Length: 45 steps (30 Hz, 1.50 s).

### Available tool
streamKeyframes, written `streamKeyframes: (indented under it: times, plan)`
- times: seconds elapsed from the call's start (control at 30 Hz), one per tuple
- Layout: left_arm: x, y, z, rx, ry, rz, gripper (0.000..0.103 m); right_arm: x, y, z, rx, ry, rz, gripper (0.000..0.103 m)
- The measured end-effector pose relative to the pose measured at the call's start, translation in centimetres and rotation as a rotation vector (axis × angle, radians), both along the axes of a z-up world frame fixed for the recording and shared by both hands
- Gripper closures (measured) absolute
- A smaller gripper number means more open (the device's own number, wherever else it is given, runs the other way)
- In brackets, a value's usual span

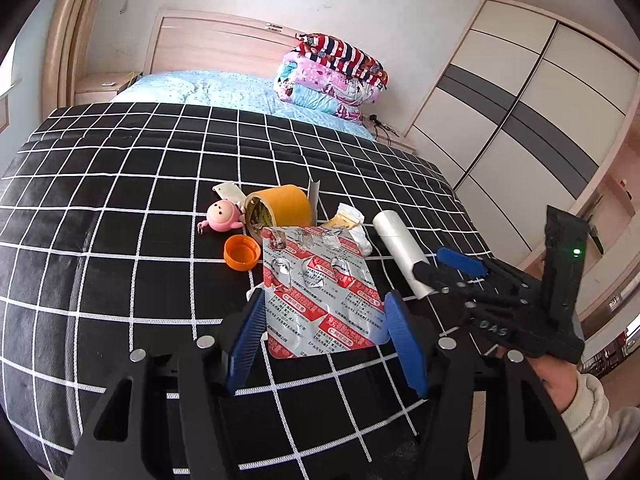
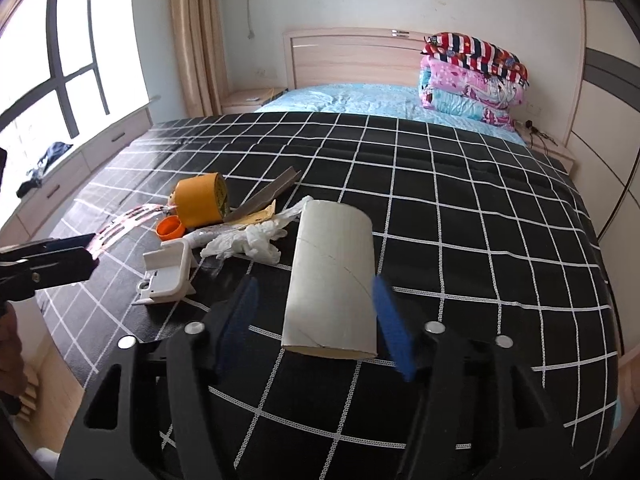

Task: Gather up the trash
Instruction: 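Lift the tube and blister pack and carry both toward the trash bin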

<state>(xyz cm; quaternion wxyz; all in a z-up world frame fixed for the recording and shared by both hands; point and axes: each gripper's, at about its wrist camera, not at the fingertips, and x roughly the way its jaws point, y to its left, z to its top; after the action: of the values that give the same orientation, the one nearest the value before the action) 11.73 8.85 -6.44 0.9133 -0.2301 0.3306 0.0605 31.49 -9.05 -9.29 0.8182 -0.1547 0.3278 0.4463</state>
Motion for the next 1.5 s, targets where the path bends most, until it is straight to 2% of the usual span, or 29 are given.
streamKeyframes:
  times: [0.23,0.3,0.43,0.5,0.7,0.93,1.17,1.5]
  plan:
    - [-0.6,-0.4,0.4,0.013,-0.006,-0.004,0.045,0.5,1.7,-1.9,-0.063,0.008,-0.014,0.042]
    - [-0.7,-0.3,0.5,0.019,-0.008,-0.006,0.045,0.6,1.5,-2.2,-0.065,0.014,-0.014,0.048]
    - [-0.9,-0.8,0.6,0.03,-0.009,-0.016,0.045,0.6,0.7,-2.1,-0.051,0.017,-0.022,0.05]
    - [-0.9,-1.1,0.6,0.035,-0.009,-0.024,0.045,0.5,0.3,-1.8,-0.039,0.019,-0.022,0.058]
    - [-1.6,-1.8,1.1,0.052,-0.018,-0.045,0.045,-0.4,-1.1,-0.8,-0.006,0.024,-0.01,0.071]
    - [-3.0,-3.0,2.1,0.077,-0.036,-0.068,0.045,-1.7,-2.5,0.0,0.031,0.042,0.013,0.072]
    - [-5.1,-4.6,3.1,0.107,-0.049,-0.109,0.045,-4.2,-4.5,2.0,0.069,0.021,0.05,0.072]
    - [-8.6,-7.4,2.6,0.14,-0.01,-0.203,0.045,-9.1,-6.9,3.0,0.071,0.003,0.146,0.072]
